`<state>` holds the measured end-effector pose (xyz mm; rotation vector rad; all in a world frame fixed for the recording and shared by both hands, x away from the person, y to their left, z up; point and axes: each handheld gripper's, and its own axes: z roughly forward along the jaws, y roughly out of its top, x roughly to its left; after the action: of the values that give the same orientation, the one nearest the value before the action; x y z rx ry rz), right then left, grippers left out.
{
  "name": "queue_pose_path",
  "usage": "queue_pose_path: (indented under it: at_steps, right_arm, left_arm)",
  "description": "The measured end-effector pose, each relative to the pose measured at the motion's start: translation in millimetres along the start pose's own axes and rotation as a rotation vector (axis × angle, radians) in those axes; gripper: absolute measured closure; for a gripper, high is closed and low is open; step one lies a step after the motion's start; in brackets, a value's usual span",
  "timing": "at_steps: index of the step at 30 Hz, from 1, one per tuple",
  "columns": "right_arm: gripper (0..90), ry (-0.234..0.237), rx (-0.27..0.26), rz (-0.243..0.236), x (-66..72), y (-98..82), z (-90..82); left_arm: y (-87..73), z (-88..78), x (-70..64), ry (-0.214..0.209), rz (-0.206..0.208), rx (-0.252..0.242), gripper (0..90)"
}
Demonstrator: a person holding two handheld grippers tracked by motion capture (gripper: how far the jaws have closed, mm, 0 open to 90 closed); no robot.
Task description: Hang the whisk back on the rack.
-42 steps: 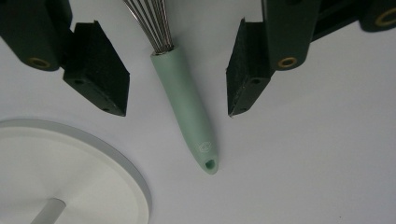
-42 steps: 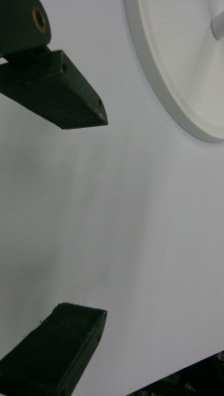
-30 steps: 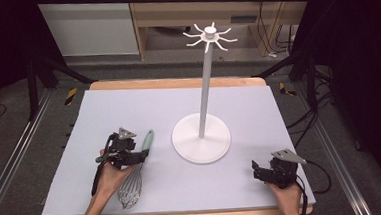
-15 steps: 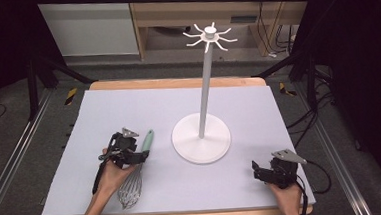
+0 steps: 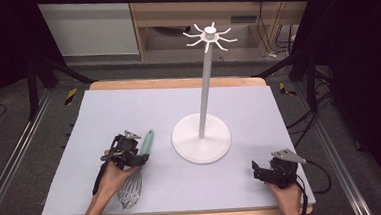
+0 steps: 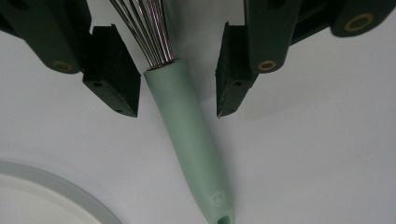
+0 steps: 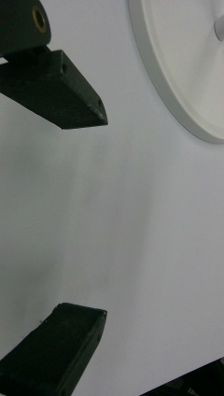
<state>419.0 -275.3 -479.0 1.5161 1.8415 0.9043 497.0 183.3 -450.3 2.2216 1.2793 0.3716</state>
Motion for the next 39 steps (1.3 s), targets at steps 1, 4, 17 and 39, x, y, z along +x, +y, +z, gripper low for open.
queue_pose_path:
  at_steps: [1, 4, 17, 39]
  right_arm:
    - [7.7, -0.001, 0.000, 0.001, 0.3, 0.0, 0.0]
    - [7.7, -0.001, 0.003, 0.000, 0.4, 0.0, 0.2]
    - [7.6, 0.001, 0.008, 0.003, 0.8, -0.1, 0.4]
    - [7.6, 0.004, 0.014, 0.001, 0.7, -0.2, 0.9]
  left_arm:
    - [-0.4, 0.9, 0.2, -0.006, -0.001, 0.006, 50.5]
    - [-0.7, 3.0, 0.5, -0.014, -0.006, 0.013, 52.0]
    - [1.1, 10.0, 0.8, -0.028, -0.005, 0.059, 60.1]
    - [9.6, 11.3, -3.9, 0.010, -0.024, 0.125, 63.5]
